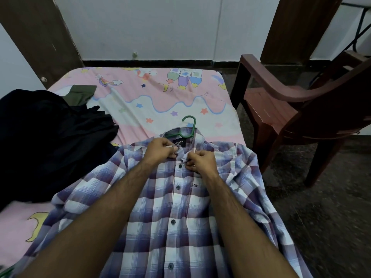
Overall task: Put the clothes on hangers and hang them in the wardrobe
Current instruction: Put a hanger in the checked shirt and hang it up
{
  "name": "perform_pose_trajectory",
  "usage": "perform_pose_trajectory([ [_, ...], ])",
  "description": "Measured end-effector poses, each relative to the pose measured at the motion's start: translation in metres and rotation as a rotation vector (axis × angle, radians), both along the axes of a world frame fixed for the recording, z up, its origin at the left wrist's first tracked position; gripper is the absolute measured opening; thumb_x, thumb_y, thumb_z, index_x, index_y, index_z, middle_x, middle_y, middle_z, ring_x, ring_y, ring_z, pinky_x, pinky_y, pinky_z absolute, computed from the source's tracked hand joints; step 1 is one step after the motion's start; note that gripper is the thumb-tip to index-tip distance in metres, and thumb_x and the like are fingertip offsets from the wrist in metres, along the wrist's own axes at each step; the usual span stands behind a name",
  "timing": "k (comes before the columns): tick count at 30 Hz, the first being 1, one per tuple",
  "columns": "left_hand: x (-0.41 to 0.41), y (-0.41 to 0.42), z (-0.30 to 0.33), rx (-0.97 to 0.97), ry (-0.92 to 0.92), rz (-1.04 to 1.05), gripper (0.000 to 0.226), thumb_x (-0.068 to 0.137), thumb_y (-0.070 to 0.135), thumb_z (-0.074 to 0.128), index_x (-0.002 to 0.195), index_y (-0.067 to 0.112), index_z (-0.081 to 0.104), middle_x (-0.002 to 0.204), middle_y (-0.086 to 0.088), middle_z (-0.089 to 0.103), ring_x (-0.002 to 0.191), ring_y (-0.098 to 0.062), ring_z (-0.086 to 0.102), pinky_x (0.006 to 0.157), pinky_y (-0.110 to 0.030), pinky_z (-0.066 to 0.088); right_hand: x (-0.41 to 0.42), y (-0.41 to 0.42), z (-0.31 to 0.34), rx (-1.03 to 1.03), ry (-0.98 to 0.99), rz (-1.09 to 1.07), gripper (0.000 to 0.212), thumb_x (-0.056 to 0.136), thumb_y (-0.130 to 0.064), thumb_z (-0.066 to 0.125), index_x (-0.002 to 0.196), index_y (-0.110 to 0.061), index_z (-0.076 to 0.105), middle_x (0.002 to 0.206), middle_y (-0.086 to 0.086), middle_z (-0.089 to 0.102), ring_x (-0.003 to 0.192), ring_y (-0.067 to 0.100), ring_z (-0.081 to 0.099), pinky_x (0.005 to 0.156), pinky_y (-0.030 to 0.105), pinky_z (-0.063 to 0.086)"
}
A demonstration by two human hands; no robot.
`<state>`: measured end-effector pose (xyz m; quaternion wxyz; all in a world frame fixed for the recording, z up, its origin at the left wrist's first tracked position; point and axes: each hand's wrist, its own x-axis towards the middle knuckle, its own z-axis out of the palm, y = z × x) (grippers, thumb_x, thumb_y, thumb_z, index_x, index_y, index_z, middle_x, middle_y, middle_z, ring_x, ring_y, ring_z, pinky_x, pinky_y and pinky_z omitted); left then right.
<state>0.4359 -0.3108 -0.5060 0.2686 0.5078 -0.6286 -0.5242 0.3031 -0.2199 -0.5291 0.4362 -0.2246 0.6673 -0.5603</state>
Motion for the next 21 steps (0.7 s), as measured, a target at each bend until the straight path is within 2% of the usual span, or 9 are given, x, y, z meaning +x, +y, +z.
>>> perform_pose_trajectory([
  [2,0.0,0.0,0.0,0.02,-0.01,0.003,0.006,0.091,0.005,0.07,0.093,0.0,0.069,0.08,-0.012,0.073,0.069,-0.017,0.072,0.069,-0.035,0.062,-0.001,0.0,0.0,-0.001,0.001,0.016,0.017,0.09,-0.005,0.064,0.088,0.011,0.067,0.071,0.018,0.068,0.069,0.025,0.069,0.069,0.034,0.064],
  [4,-0.002,0.0,-0.001,0.054,0.004,0.01,0.002,0.089,0.003,0.07,0.089,0.001,0.07,0.078,-0.01,0.074,0.072,-0.022,0.074,0.085,-0.047,0.061,-0.003,0.003,0.001,-0.02,0.01,0.034,0.015,0.091,-0.004,0.061,0.09,0.011,0.065,0.073,0.02,0.068,0.066,0.023,0.068,0.068,0.033,0.063],
  [7,-0.001,0.001,-0.002,0.08,0.025,0.033,0.006,0.088,0.002,0.069,0.082,0.004,0.072,0.081,-0.01,0.076,0.078,-0.028,0.076,0.093,-0.056,0.055,-0.004,0.007,0.0,-0.079,-0.007,0.06,0.009,0.094,0.001,0.057,0.087,0.003,0.063,0.071,0.015,0.067,0.059,0.016,0.065,0.067,0.031,0.061],
  [10,-0.001,0.004,-0.002,0.097,0.05,0.054,0.006,0.087,0.002,0.069,0.083,0.005,0.072,0.081,-0.011,0.077,0.081,-0.03,0.075,0.095,-0.054,0.055,-0.007,0.01,-0.001,-0.094,-0.024,0.099,0.011,0.096,0.0,0.058,0.088,0.001,0.065,0.077,0.017,0.065,0.066,0.016,0.066,0.07,0.028,0.062],
  [14,0.001,0.008,0.004,0.156,0.102,0.063,0.003,0.085,-0.002,0.07,0.086,0.001,0.072,0.082,-0.015,0.076,0.074,-0.025,0.075,0.092,-0.045,0.058,-0.01,0.011,-0.001,-0.082,-0.086,0.101,0.018,0.093,-0.005,0.068,0.1,0.011,0.067,0.081,0.017,0.071,0.072,0.018,0.071,0.073,0.028,0.063],
  [16,0.003,0.009,0.007,0.189,0.11,0.059,0.004,0.086,-0.004,0.069,0.086,-0.001,0.071,0.082,-0.016,0.075,0.068,-0.022,0.073,0.091,-0.041,0.058,-0.006,0.009,0.001,-0.07,-0.041,0.083,0.014,0.091,-0.005,0.071,0.094,0.009,0.068,0.075,0.014,0.072,0.071,0.018,0.072,0.073,0.029,0.063],
  [18,0.004,0.01,0.009,0.201,0.093,0.059,0.006,0.086,-0.005,0.068,0.083,0.0,0.07,0.076,-0.012,0.076,0.072,-0.026,0.074,0.093,-0.042,0.057,0.0,0.006,0.0,-0.051,0.04,0.06,0.009,0.087,-0.004,0.07,0.08,0.001,0.069,0.069,0.011,0.071,0.068,0.018,0.07,0.072,0.031,0.062],
  [21,0.002,0.013,0.008,0.188,0.089,0.112,0.003,0.083,-0.006,0.069,0.082,-0.004,0.07,0.074,-0.013,0.075,0.078,-0.034,0.074,0.092,-0.046,0.058,0.01,-0.001,-0.006,-0.001,0.194,0.044,0.011,0.078,-0.014,0.073,0.071,-0.006,0.07,0.067,0.007,0.073,0.067,0.022,0.071,0.074,0.043,0.063],
])
